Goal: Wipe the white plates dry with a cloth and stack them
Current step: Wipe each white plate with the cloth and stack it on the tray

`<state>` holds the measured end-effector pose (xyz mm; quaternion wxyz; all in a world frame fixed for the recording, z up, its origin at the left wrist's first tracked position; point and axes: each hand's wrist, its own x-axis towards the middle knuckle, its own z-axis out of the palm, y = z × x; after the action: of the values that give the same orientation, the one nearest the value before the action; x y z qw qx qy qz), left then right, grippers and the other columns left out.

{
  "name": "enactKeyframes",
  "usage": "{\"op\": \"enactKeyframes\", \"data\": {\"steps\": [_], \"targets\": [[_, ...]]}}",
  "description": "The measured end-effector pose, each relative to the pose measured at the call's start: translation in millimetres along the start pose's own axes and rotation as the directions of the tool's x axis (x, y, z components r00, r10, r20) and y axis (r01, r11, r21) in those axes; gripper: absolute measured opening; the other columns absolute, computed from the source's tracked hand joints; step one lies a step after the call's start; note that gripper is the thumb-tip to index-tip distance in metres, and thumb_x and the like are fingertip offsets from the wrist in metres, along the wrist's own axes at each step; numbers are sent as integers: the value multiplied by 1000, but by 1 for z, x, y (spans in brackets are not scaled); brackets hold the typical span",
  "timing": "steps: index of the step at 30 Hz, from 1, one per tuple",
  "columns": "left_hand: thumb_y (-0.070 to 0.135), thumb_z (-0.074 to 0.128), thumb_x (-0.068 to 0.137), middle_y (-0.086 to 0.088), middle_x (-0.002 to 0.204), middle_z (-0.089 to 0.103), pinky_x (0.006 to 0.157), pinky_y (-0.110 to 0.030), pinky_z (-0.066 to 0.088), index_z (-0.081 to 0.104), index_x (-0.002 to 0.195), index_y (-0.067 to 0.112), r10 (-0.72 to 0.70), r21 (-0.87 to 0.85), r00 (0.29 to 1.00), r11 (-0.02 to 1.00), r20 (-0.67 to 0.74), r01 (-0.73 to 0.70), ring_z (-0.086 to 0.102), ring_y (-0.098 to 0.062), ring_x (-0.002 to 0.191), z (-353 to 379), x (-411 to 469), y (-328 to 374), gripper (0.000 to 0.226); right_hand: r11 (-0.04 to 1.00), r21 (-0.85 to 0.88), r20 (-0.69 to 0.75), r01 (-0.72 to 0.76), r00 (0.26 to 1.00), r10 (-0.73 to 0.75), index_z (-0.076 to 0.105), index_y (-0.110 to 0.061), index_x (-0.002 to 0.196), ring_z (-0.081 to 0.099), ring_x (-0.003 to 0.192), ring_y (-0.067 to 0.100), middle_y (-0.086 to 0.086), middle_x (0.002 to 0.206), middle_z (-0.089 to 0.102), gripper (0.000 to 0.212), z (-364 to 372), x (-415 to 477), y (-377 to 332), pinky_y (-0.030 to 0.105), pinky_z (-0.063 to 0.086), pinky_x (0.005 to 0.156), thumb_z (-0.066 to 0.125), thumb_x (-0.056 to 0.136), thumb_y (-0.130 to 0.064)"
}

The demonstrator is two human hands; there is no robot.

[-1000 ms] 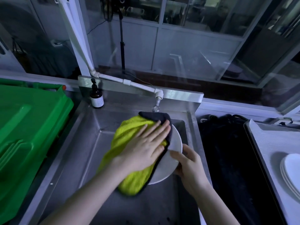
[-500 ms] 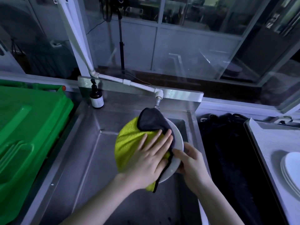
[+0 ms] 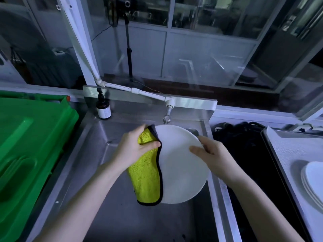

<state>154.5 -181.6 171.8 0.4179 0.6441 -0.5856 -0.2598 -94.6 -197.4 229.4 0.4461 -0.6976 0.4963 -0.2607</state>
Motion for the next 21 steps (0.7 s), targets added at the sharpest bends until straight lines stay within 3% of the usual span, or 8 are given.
{"op": "enactKeyframes", "data": {"steps": [3, 5, 7, 9, 11, 14, 17, 21], "targets": [[50, 78, 65, 25, 108, 66, 77, 2, 35, 67, 119, 16, 108, -66, 992, 992, 66, -104, 54, 19, 98, -4, 0, 15, 65, 977, -191, 66, 94, 994, -83, 61, 3, 105, 59, 77, 31, 22, 89, 64, 24, 4, 12, -14, 42, 49, 72, 58, 98, -21], [44, 80, 69, 26, 95, 67, 74, -5, 38, 68, 107, 30, 159, -66, 969, 987, 189, -148, 58, 16, 85, -4, 0, 27, 42, 936, -296, 108, 192, 980, -167, 65, -9, 106, 59, 80, 22, 10, 85, 65, 16, 12, 16, -26, 37, 46, 76, 60, 98, -23], [36, 80, 75, 21, 97, 69, 73, -6, 40, 69, 112, 29, 167, -74, 961, 985, 219, -154, 61, 10, 85, -3, -1, 29, 40, 910, -335, 143, 243, 968, -206, 64, -24, 100, 59, 79, 19, -2, 80, 62, 4, 15, 18, -30, 29, 43, 72, 61, 98, -23], [31, 78, 79, 14, 90, 72, 66, -7, 41, 71, 108, 24, 120, -128, 987, 986, 104, -107, 60, 8, 74, -3, -8, 26, 30, 930, -290, 99, 224, 974, -204, 60, -33, 93, 58, 73, 18, -1, 74, 62, 12, 9, 20, -26, 27, 44, 66, 61, 98, -22], [29, 74, 85, 16, 68, 65, 54, -9, 37, 66, 84, 27, 6, -197, 996, 980, -92, -24, 52, 5, 57, 1, -19, 18, 9, 984, -86, -69, 156, 984, -162, 65, -27, 89, 61, 73, 26, 5, 79, 66, 11, 2, 20, -18, 36, 47, 65, 62, 97, -20], [26, 70, 90, 21, 49, 53, 47, -11, 33, 53, 64, 28, -151, -305, 957, 950, -248, 71, 44, 4, 46, 12, -32, 10, 31, 981, 142, -277, 131, 957, -88, 65, -32, 78, 57, 65, 12, -10, 73, 62, 25, 1, 16, -11, 34, 44, 61, 59, 98, -19], [30, 74, 85, 25, 64, 66, 54, -9, 40, 61, 74, 28, -168, -326, 968, 940, -184, 101, 57, 10, 58, 5, -22, 11, 17, 988, 86, -190, 131, 975, -112, 63, -34, 78, 55, 64, 5, -10, 71, 61, 27, 5, 16, -11, 27, 43, 60, 58, 100, -19], [47, 81, 69, 6, 89, 76, 77, -31, 51, 73, 95, 29, 92, -116, 989, 990, 113, -79, 69, -11, 83, -8, -2, 21, 33, 953, -208, 126, 220, 972, -197, 59, -24, 84, 53, 68, 1, -6, 74, 62, 15, 18, 17, -20, 20, 41, 63, 61, 98, -20]]}}
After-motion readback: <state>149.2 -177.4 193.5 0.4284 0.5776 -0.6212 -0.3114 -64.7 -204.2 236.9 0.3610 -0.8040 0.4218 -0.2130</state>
